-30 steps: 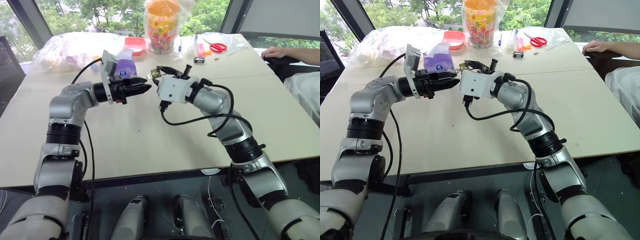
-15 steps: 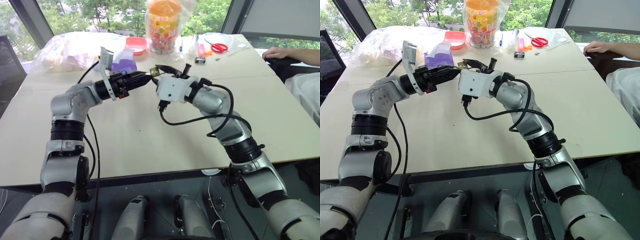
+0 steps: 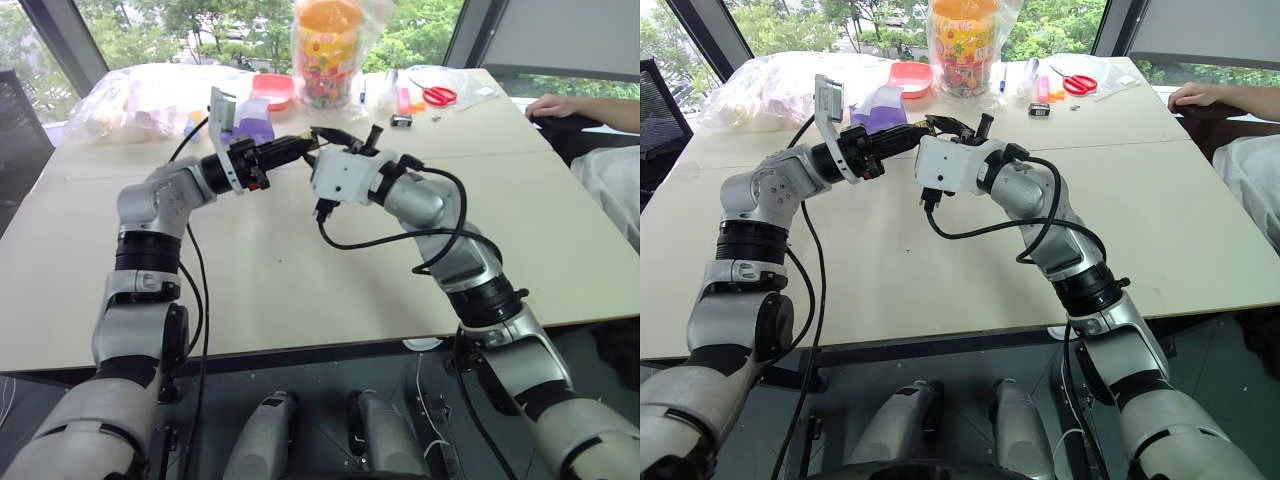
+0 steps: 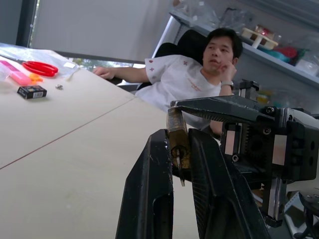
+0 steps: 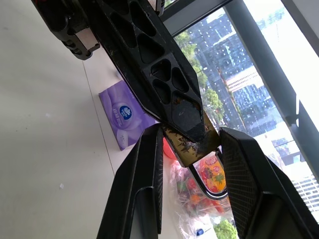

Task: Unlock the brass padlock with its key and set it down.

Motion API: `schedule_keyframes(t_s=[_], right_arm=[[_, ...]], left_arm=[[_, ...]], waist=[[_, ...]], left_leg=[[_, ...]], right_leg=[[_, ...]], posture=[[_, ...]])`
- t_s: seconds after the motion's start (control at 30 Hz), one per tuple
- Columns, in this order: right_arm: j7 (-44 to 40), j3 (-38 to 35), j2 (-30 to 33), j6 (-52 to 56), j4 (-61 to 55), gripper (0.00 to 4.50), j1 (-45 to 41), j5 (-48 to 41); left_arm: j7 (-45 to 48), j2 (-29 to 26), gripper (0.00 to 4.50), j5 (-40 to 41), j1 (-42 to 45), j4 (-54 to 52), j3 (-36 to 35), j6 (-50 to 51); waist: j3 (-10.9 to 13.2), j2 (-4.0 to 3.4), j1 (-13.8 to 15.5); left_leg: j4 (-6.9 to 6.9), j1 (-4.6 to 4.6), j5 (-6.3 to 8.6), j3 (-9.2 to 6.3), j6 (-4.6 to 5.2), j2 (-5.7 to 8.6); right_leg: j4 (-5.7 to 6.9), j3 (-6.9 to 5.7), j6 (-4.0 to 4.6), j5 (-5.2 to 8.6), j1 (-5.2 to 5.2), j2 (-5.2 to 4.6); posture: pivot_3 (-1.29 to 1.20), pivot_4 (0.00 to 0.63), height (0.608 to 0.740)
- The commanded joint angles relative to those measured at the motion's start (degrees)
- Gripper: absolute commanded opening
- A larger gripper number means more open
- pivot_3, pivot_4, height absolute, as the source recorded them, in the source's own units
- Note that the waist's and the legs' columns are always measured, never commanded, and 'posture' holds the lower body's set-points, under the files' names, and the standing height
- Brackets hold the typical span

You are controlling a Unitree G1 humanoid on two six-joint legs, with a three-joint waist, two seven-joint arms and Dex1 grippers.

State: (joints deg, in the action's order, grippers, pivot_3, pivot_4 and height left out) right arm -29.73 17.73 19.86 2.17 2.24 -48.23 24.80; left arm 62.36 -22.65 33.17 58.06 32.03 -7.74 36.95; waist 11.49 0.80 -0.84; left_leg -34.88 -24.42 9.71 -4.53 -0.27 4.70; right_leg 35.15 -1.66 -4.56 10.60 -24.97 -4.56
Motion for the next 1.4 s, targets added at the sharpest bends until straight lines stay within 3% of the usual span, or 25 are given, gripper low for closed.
schedule_keyframes(t_s=[0.03, 0.07, 0.3, 0.4, 0.47, 0.63, 1.4], right_arm=[[0.2, -0.4, -0.6, -0.4, -3.5, 1.09, -0.9, -0.5], [0.1, -0.5, -0.7, -0.4, -3.4, 1.09, -0.8, -0.7], [0.1, -2.1, 1.3, 0.3, -4.9, 4.46, 1.4, -1.1], [-1.5, -4.6, 3.0, 0.1, -9.5, 4.46, 5.9, -4.9], [-2.1, -8.9, 0.6, 5.2, -14.4, 4.46, 7.9, -11.6], [2.1, -14.8, -3.6, 14.9, -17.6, 4.46, 5.6, -16.5], [2.6, -10.8, -2.1, 15.7, -14.8, 4.46, 6.0, -17.1]], left_arm=[[-0.1, -0.6, 0.01, -0.5, 1.0, -1.2, -0.5, -0.9], [-0.2, -0.6, 0.01, -0.5, 1.0, -1.2, -0.5, -1.0], [-0.2, -1.4, 0.00, -1.0, 0.2, -2.1, -0.6, -1.6], [0.2, -2.0, 0.00, -1.6, 0.0, -2.1, -0.5, -2.1], [1.2, -2.5, 0.00, -1.9, -0.3, -2.2, -0.1, -2.3], [4.1, -3.7, 0.00, -2.1, -1.7, -4.8, 1.6, -1.5], [5.8, -5.1, 0.00, 2.0, -4.8, -18.0, 2.1, 4.6]], waist=[[0.0, 0.00, 0.0], [0.0, 0.00, 0.0], [0.0, 0.00, 0.0], [0.0, 0.00, 0.2], [0.0, 0.00, 0.1], [0.0, 0.01, -0.1], [0.0, 0.01, 0.0]], left_leg=[[0.00, 0.00, 0.00, 0.00, 0.00, 0.00], [0.00, 0.00, 0.00, 0.00, 0.00, 0.00], [0.00, 0.00, 0.00, 0.00, 0.00, 0.00], [-0.01, 0.00, 0.00, -0.01, 0.00, 0.01], [0.00, 0.00, 0.01, -0.01, 0.02, 0.01], [0.00, 0.00, 0.02, -0.01, 0.02, -0.08], [0.02, -0.01, 0.02, 0.00, 0.02, -0.07]], right_leg=[[0.00, 0.00, 0.00, 0.00, 0.00, 0.00], [0.00, 0.00, 0.00, 0.00, 0.00, 0.00], [0.00, 0.00, -0.01, -0.01, 0.00, 0.00], [-0.03, 0.00, -0.01, 0.01, 0.03, -0.01], [-0.06, 0.00, -0.01, 0.01, 0.05, -0.02], [-0.02, 0.00, 0.03, 0.00, 0.00, -0.03], [-0.05, -0.01, 0.15, 0.08, 0.00, -0.06]], posture=[[0.00, 0.150, 0.740], [0.00, 0.150, 0.740], [0.00, 0.150, 0.740], [0.00, 0.150, 0.740], [0.00, 0.150, 0.740], [0.00, 0.150, 0.740], [0.00, 0.150, 0.740]])
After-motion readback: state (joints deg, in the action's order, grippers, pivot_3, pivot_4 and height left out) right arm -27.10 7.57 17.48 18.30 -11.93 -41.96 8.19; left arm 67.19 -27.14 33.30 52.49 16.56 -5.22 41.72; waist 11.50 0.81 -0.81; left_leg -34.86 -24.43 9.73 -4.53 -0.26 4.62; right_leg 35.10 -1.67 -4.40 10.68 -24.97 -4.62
